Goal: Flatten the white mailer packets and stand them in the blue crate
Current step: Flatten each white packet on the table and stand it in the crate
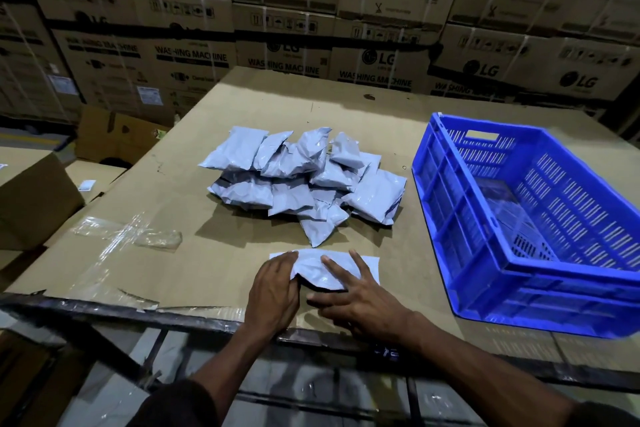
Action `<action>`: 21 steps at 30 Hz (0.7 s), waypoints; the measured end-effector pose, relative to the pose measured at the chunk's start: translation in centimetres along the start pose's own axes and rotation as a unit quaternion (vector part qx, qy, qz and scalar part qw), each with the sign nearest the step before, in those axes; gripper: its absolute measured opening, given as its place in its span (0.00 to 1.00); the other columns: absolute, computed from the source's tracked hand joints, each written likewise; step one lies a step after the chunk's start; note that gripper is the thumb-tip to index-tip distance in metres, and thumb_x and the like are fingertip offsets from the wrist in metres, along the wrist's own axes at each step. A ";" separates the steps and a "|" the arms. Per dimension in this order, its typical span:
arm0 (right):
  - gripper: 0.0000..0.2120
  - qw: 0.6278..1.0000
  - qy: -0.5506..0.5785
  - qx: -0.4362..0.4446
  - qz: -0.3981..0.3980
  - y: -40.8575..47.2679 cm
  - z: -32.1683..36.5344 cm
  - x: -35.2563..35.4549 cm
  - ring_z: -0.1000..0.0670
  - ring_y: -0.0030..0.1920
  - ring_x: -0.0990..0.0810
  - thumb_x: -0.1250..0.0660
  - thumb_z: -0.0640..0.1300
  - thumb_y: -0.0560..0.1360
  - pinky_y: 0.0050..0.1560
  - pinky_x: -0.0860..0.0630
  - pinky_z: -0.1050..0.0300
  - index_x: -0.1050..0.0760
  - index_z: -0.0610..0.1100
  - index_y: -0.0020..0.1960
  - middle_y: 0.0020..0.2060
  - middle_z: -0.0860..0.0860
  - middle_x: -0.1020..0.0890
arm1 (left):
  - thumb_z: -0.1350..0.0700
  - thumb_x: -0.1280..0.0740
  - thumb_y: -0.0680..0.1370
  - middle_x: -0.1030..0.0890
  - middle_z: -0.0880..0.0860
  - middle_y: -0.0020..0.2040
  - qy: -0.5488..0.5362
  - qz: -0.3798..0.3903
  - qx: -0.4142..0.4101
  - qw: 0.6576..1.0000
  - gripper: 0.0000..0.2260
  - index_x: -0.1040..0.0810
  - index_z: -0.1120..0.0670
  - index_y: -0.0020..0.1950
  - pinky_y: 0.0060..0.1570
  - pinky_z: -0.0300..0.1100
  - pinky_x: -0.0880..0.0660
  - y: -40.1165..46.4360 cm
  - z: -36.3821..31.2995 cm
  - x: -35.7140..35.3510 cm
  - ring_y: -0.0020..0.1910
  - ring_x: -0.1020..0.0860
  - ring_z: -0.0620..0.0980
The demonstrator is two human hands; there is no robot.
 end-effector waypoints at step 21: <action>0.22 0.882 0.376 -0.271 0.080 2.6 -9.4 4.1 0.59 0.46 0.17 0.44 0.29 0.64 0.51 0.21 0.58 0.15 0.45 0.44 0.42 0.55 0.13 | 0.47 0.44 0.83 0.40 0.57 0.83 0.187 -0.046 -0.160 0.968 0.27 0.38 0.54 0.82 0.75 0.64 0.42 -1.5 -3.1 1.0 0.82 0.42 0.58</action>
Point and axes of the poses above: each hand's wrist, its own y-axis towards the middle knuckle, its own x-axis out of the back of the hand, z = x × y, the point moved 7 cm from there along y, towards the middle knuckle
